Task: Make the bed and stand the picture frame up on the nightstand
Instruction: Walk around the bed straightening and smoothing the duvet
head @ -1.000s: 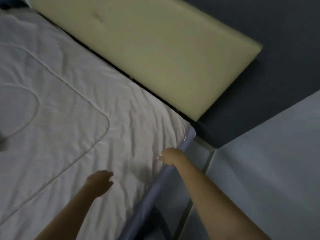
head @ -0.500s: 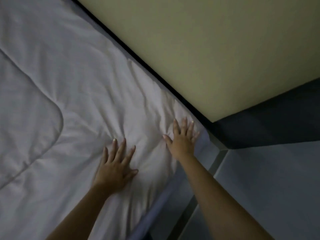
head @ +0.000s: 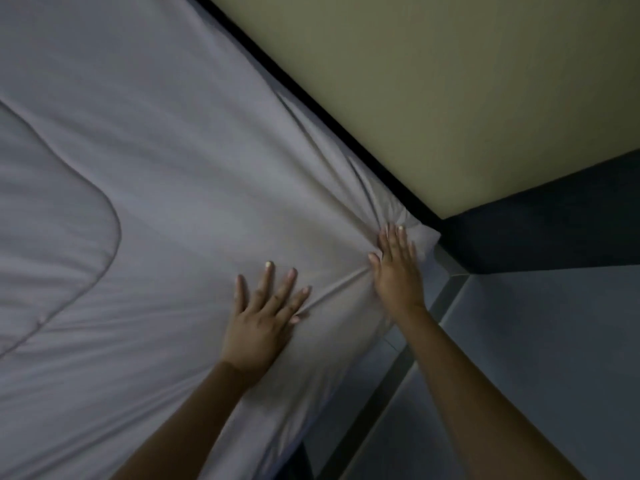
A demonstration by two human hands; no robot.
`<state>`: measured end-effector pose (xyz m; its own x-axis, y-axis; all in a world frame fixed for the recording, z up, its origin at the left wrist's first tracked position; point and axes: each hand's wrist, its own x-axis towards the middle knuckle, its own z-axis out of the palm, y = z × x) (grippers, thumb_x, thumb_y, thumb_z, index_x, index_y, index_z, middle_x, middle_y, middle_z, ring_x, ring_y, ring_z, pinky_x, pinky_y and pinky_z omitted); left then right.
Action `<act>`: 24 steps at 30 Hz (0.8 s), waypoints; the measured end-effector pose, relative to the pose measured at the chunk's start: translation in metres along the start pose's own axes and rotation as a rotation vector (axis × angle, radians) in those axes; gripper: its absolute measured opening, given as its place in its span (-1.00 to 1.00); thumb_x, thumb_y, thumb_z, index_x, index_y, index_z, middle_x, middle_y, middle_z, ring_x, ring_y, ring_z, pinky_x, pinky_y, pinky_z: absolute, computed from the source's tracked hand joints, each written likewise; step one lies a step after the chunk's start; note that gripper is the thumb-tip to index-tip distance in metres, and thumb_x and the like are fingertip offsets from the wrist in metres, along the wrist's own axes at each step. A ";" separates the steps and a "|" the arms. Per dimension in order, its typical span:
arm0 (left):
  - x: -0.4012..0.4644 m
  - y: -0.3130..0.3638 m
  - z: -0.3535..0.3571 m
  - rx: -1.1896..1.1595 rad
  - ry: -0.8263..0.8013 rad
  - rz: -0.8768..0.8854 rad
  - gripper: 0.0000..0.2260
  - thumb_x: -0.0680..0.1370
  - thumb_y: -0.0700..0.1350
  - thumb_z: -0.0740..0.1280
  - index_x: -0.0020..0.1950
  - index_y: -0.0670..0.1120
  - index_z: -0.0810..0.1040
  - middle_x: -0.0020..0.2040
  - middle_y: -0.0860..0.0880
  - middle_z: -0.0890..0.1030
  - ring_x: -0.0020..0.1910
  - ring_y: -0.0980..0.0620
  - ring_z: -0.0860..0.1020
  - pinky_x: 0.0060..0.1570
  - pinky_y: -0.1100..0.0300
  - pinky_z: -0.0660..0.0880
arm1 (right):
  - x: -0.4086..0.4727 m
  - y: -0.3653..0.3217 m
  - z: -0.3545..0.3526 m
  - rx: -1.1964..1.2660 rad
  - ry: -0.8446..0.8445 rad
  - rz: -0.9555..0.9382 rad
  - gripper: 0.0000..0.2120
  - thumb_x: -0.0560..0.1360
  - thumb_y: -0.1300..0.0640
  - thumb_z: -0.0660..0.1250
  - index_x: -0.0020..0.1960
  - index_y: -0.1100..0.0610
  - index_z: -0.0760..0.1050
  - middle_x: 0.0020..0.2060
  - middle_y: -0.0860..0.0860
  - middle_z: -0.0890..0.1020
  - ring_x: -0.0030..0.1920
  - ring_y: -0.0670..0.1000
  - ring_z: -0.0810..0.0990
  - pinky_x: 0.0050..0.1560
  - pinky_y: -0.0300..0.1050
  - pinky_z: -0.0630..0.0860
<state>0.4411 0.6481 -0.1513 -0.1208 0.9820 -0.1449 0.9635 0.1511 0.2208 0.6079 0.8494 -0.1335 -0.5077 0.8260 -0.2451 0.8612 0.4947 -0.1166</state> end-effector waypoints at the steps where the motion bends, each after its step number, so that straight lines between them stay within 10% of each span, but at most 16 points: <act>1: 0.001 0.002 0.005 0.027 -0.028 0.003 -0.54 0.66 0.12 -0.16 0.53 0.10 0.20 0.54 -0.02 0.27 0.59 -0.18 -0.16 0.42 -0.32 -0.06 | -0.002 0.002 0.003 0.012 -0.070 0.032 -0.29 0.60 -0.22 -0.25 0.54 0.25 0.07 0.55 0.15 0.08 0.56 0.12 0.02 0.56 0.08 -0.08; 10: -0.052 -0.028 -0.029 -0.073 -0.078 -0.072 -0.44 0.64 0.18 -0.18 0.50 -0.05 0.31 0.51 -0.16 0.31 0.49 -0.24 0.28 0.39 -0.23 0.13 | -0.028 -0.041 -0.034 -0.088 -0.109 -0.019 -0.34 0.61 -0.19 -0.01 0.57 0.14 -0.05 0.57 0.10 -0.06 0.57 0.11 -0.16 0.52 0.11 -0.25; 16: -0.193 -0.071 -0.039 -0.167 -0.070 -0.326 -0.43 0.64 0.19 -0.20 0.52 -0.08 0.20 0.53 -0.16 0.27 0.57 -0.07 -0.03 0.38 -0.29 0.20 | -0.104 -0.142 -0.031 -0.032 -0.174 -0.250 -0.23 0.50 -0.30 -0.15 0.54 0.15 0.11 0.56 0.13 0.07 0.57 0.16 -0.05 0.52 0.17 -0.15; 24: -0.477 -0.127 -0.020 -0.212 -0.174 -0.696 -0.26 0.57 0.35 -0.18 0.56 -0.13 0.17 0.58 -0.12 0.12 0.57 -0.14 0.04 0.43 -0.30 0.13 | -0.299 -0.320 0.052 -0.013 -0.341 -0.822 -0.23 0.42 -0.34 0.09 0.50 0.07 0.24 0.51 0.16 0.24 0.53 0.15 0.09 0.46 0.18 -0.08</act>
<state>0.3715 0.1626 -0.0911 -0.6292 0.6222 -0.4659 0.6094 0.7669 0.2011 0.4853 0.4301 -0.0735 -0.9283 0.0843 -0.3623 0.2265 0.9006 -0.3709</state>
